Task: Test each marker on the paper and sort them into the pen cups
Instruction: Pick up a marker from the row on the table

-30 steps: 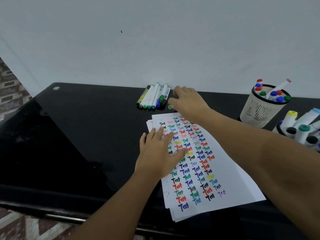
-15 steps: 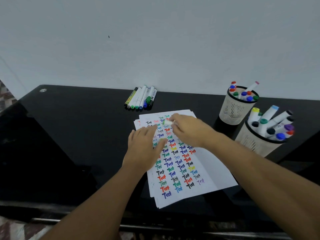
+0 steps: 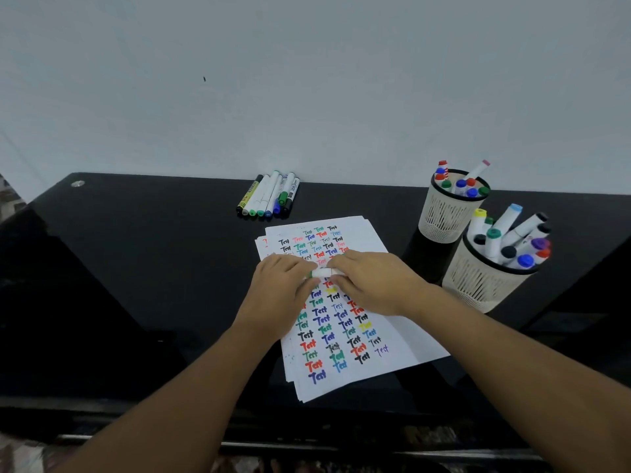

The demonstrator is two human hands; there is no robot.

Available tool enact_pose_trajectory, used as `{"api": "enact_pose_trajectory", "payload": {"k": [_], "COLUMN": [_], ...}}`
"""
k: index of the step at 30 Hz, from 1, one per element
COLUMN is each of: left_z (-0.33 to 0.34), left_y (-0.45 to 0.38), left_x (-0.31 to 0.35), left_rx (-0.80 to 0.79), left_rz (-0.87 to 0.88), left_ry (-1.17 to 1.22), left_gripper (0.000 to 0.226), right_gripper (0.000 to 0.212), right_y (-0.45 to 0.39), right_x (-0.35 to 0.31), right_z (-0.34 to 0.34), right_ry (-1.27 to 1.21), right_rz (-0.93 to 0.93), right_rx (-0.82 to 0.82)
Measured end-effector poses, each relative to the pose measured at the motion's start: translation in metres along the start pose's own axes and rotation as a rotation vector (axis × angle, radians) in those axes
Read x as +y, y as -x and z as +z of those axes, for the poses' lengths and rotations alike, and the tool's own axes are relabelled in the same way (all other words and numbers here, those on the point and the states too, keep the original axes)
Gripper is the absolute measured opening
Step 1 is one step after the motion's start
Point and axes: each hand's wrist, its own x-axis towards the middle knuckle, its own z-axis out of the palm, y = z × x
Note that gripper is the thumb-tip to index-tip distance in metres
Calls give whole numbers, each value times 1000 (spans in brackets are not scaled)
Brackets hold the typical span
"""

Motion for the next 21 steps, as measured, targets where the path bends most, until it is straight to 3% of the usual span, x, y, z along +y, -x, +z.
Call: {"api": "enact_pose_trajectory", "payload": {"k": [7, 13, 21], "left_z": [0, 0, -1], "left_y": [2, 2, 1], "left_x": [0, 0, -3], "left_rx": [14, 19, -10], "left_rz": [47, 87, -3], "left_ry": [-19, -34, -46], "left_gripper": [47, 46, 37], "right_gripper": [46, 49, 48], "right_y": [-1, 3, 14], "right_x": [-2, -2, 2], "right_z": [-5, -7, -10], "right_ry": [67, 160, 7], "right_rz": [-42, -26, 103], "right_rx": [3, 31, 69]}}
